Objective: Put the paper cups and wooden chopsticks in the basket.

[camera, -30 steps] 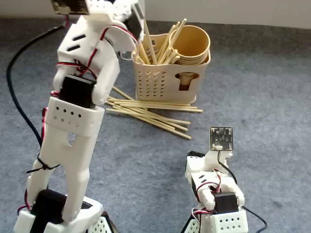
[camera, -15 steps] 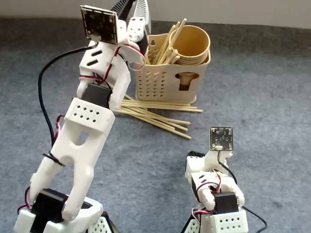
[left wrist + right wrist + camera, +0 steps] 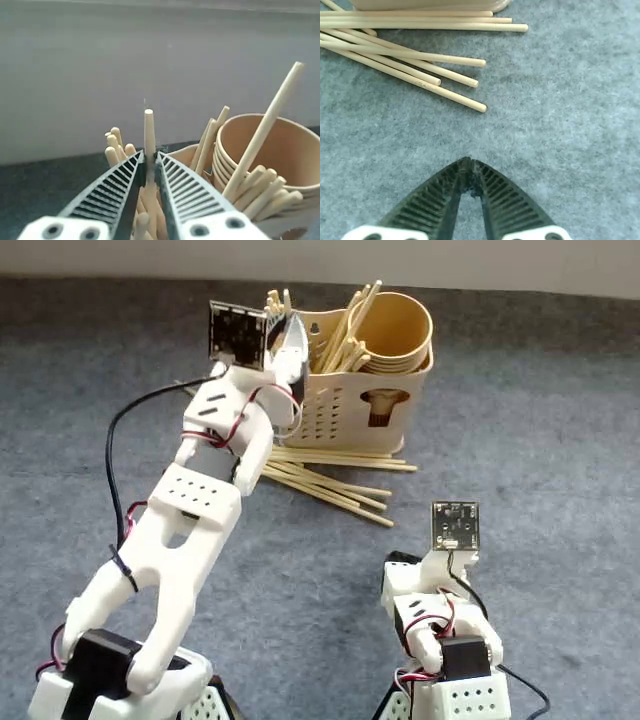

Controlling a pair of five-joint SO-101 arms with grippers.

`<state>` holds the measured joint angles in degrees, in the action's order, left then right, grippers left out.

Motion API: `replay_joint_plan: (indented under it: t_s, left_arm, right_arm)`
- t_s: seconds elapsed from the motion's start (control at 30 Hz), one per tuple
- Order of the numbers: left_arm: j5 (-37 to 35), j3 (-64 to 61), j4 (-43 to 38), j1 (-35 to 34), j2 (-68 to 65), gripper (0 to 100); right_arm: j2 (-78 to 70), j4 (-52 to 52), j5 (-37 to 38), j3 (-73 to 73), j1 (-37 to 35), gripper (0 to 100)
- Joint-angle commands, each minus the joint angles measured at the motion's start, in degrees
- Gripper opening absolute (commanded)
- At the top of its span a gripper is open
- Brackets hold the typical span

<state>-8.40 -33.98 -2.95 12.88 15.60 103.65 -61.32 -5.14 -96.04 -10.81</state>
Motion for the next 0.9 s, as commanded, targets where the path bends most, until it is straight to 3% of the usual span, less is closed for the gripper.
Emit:
replay_joint_plan:
  t_s: [0.0,0.13,0.23,0.6,0.87]
  left_arm:
    - [0.26,-2.07,-1.23,0.75,2.42,3]
    - [0.18,-1.8,0.0,0.75,2.51,12]
    - [-0.09,0.75,4.92,1.01,4.26,12]
    - [-10.64,16.75,25.58,0.57,16.22,12]
    - [-22.86,27.56,39.03,-6.11,17.1,12]
  right_arm:
    - [0.66,-0.22,-0.18,-8.48,-0.31,0.5]
    - [0.66,-0.22,-0.18,-8.48,-0.31,0.5]
    - [0.66,-0.22,-0.18,-8.48,-0.31,0.5]
    - [0.66,-0.22,-0.18,-8.48,-0.22,0.5]
    - [0.66,-0.22,-0.18,-8.48,-0.22,0.5]
